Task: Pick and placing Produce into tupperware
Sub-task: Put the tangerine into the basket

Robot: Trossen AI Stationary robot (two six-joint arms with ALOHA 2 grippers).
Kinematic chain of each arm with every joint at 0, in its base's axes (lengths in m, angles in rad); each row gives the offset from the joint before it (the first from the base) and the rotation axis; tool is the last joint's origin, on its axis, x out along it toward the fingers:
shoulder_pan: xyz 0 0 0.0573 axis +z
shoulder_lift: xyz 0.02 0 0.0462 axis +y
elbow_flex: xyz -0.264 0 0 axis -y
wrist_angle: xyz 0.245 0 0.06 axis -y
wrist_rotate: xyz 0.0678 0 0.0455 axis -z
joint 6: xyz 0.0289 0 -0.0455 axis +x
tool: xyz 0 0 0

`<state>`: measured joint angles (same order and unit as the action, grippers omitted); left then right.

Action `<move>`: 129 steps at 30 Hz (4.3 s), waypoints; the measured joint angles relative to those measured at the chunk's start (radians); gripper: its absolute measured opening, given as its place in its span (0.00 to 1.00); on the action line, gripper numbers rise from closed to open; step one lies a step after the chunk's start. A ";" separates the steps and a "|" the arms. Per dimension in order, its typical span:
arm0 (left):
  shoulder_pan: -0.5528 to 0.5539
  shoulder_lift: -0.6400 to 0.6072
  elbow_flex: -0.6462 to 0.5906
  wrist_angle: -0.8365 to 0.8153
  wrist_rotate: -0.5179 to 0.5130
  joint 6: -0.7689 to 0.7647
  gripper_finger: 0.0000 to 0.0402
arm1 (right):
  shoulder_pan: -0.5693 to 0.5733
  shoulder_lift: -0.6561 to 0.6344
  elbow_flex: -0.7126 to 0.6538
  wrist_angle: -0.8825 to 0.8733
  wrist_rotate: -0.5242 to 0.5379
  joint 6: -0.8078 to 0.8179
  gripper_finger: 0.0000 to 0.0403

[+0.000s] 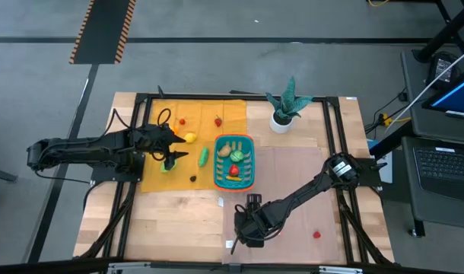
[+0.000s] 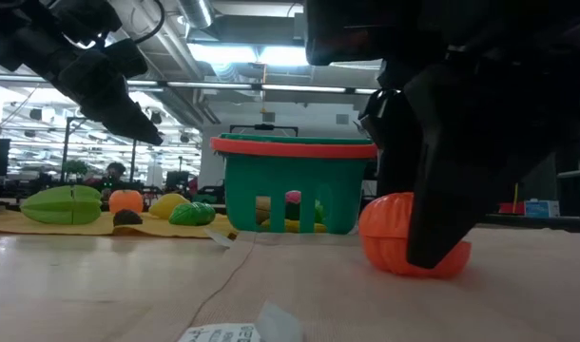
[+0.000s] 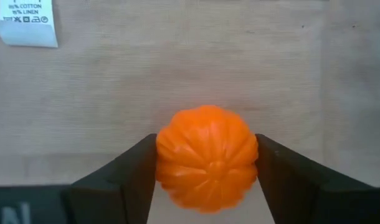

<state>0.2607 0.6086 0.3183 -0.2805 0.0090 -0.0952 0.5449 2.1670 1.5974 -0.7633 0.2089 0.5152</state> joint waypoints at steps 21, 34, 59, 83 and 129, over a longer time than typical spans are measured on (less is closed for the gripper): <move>0.000 0.000 0.000 -0.004 0.000 0.000 0.65 | -0.023 -0.055 0.068 -0.054 -0.017 -0.026 0.59; 0.000 0.000 0.000 -0.027 0.000 -0.008 0.65 | -0.056 -0.090 0.155 -0.111 0.092 -0.160 0.59; 0.000 0.000 0.000 -0.025 0.000 -0.003 0.65 | 0.041 -0.324 -0.339 0.409 0.475 0.140 0.59; 0.000 0.000 0.000 -0.006 0.000 -0.011 0.65 | -0.021 -0.779 -1.075 1.351 0.496 -0.299 0.59; 0.000 0.000 0.000 0.010 0.000 0.027 0.65 | -0.427 -0.501 -0.812 1.362 -0.010 -0.466 0.59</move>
<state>0.2605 0.6086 0.3183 -0.2704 0.0090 -0.0680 0.1182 1.6661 0.7857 0.5983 0.1985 0.0493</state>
